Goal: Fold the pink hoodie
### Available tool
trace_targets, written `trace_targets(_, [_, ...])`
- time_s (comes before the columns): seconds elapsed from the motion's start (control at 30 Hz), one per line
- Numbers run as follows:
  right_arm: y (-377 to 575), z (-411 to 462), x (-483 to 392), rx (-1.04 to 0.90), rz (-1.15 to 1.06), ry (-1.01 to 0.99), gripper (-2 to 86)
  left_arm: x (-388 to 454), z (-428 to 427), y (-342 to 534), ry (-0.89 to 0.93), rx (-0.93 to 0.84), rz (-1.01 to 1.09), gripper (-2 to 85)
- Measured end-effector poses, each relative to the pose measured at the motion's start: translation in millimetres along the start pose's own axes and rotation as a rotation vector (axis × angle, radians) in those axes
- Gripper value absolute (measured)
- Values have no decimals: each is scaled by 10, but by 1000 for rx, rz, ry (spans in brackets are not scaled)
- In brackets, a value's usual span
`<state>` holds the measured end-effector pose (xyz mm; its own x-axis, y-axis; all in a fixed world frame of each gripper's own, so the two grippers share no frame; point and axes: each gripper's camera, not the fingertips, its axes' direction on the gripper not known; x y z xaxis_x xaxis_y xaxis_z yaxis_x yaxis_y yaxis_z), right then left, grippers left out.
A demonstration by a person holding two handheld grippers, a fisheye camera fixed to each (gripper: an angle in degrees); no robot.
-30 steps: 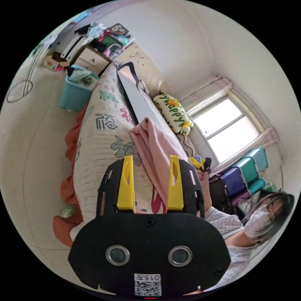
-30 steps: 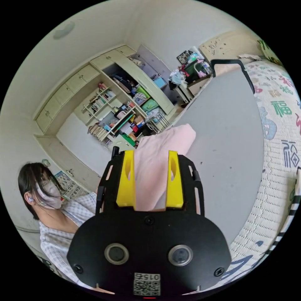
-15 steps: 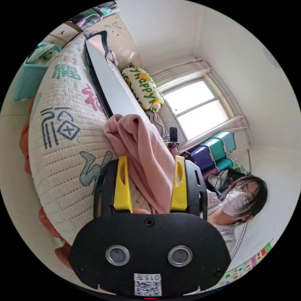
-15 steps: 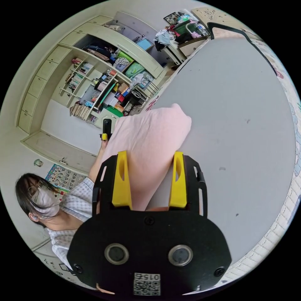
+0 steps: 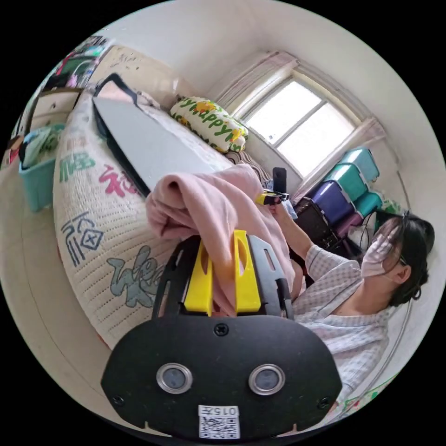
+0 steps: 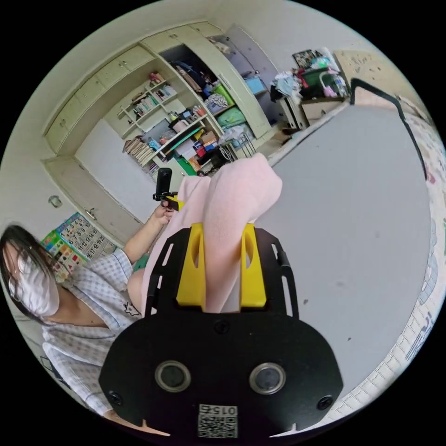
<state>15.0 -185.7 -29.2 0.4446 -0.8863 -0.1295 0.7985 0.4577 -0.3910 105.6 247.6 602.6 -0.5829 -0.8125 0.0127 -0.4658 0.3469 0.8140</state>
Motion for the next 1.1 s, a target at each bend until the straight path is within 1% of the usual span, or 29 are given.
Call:
trace_targets(0.07, [172, -258, -379, 81, -103, 4, 113, 366, -65, 74, -9, 41, 76, 67])
trace_targets(0.1, [227, -335, -469, 103, -121, 6, 112, 478, -73, 81, -16, 50, 100, 66])
trace_targets(0.2, [582, -755, -883, 198, -192, 25, 111, 1185, -8, 66, -80, 60, 256, 65])
trace_targets(0.27, [958, -1130, -1174, 257, -232, 56, 109, 1838, 182, 35, -137, 44, 394, 65])
trace_targets(0.33, [1271, -1435, -1359, 307, -252, 88, 108, 2311, 400, 18, -156, 32, 501, 64])
trace_targets(0.4, [1595, -1773, -1516, 377, -265, 120, 107, 2730, 679, -8, -139, 19, 593, 62])
trace_targets(0.47, [2006, -2260, -1725, 476, -270, 197, 107, 3210, 1147, -72, -79, 5, 701, 58])
trace_targets(0.5, [2104, -2382, -1780, 495, -272, 225, 107, 3318, 1281, -96, -62, 2, 722, 57])
trace_targets(0.57, [2481, -2875, -2017, 552, -267, 371, 106, 3712, 1866, -212, 7, 3, 809, 55])
trace_targets(0.6, [2571, -3001, -2078, 562, -266, 410, 106, 3797, 2021, -248, 26, 7, 830, 54])
trace_targets(0.67, [2899, -3530, -2290, 592, -231, 570, 106, 4048, 2661, -450, 120, 33, 892, 53])
trace_targets(0.7, [2967, -3668, -2332, 597, -212, 611, 106, 4085, 2829, -526, 152, 38, 896, 53])
trace_targets(0.77, [3161, -4234, -2440, 615, -105, 778, 105, 4128, 3564, -939, 310, 41, 849, 54])
trace_targets(0.8, [3189, -4375, -2450, 618, -78, 813, 105, 4121, 3766, -1063, 352, 38, 827, 54])
trace_targets(0.87, [3205, -4914, -2436, 604, 29, 981, 105, 4047, 4643, -1587, 516, 18, 714, 56])
trace_targets(0.9, [3183, -5043, -2414, 590, 55, 1033, 105, 4020, 4875, -1722, 548, 13, 683, 57])
trace_targets(0.93, [3122, -5298, -2325, 572, 125, 1143, 106, 3950, 5341, -1983, 591, 12, 621, 58])
trace_targets(0.97, [3025, -5536, -2147, 523, 199, 1256, 108, 3843, 5819, -2216, 606, 19, 545, 59])
trace_targets(1.0, [2977, -5652, -2024, 498, 248, 1302, 110, 3776, 6067, -2321, 604, 19, 506, 59])
trace_targets(1.03, [2911, -5867, -1711, 472, 358, 1369, 114, 3618, 6567, -2485, 568, 24, 429, 57])
trace_targets(1.07, [2895, -6020, -1322, 454, 480, 1428, 120, 3424, 7055, -2574, 490, 28, 357, 53])
trace_targets(1.1, [2913, -6068, -1109, 455, 552, 1457, 121, 3312, 7289, -2591, 430, 21, 309, 50])
